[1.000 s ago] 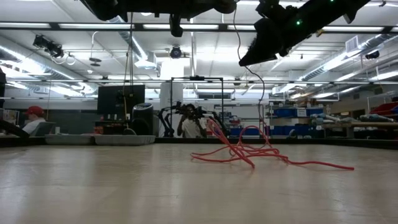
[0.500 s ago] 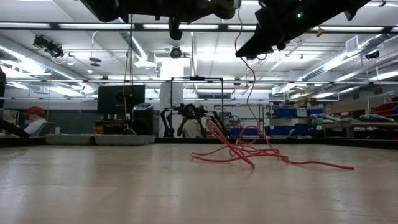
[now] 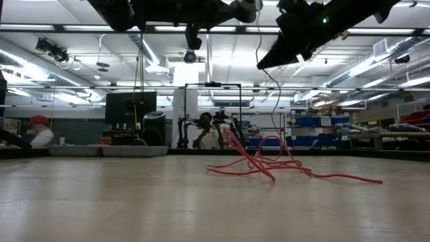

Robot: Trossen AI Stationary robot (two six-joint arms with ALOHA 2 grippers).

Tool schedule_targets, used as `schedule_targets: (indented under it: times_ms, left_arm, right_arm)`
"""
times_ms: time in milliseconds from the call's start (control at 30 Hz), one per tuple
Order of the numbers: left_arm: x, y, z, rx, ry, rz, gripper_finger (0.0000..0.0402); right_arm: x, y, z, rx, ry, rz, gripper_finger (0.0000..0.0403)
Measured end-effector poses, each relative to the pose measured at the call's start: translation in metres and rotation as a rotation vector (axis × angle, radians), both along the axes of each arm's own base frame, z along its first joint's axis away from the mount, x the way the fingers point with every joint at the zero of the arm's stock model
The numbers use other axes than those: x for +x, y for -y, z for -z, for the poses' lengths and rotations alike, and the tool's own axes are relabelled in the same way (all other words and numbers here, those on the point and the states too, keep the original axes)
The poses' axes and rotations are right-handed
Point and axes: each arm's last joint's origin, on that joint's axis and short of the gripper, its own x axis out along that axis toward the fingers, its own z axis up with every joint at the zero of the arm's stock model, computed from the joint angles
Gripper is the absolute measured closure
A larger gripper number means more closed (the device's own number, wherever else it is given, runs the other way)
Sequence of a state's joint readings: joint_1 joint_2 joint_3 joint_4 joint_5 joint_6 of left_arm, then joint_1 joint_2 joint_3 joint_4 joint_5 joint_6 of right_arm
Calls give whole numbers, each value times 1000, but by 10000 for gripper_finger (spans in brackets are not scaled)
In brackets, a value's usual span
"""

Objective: Coil cords
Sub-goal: Coil the red wire onto the spool

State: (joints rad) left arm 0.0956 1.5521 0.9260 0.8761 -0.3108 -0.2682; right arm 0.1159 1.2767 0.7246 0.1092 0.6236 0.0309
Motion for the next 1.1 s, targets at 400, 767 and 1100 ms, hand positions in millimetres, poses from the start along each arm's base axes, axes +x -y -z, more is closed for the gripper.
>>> schedule_targets:
  times_ms: [400,767,1100]
  left_arm:
    - [0,-2,4,6,-49,-66,401]
    - [4,-3,17,46,-175,-98,401]
    - [4,-3,17,40,-175,-119,401]
  right_arm:
    - [34,-6,16,12,-118,-1,403]
    - [53,-9,-29,-31,-144,-73,403]
    - [54,-12,-32,16,-121,-113,403]
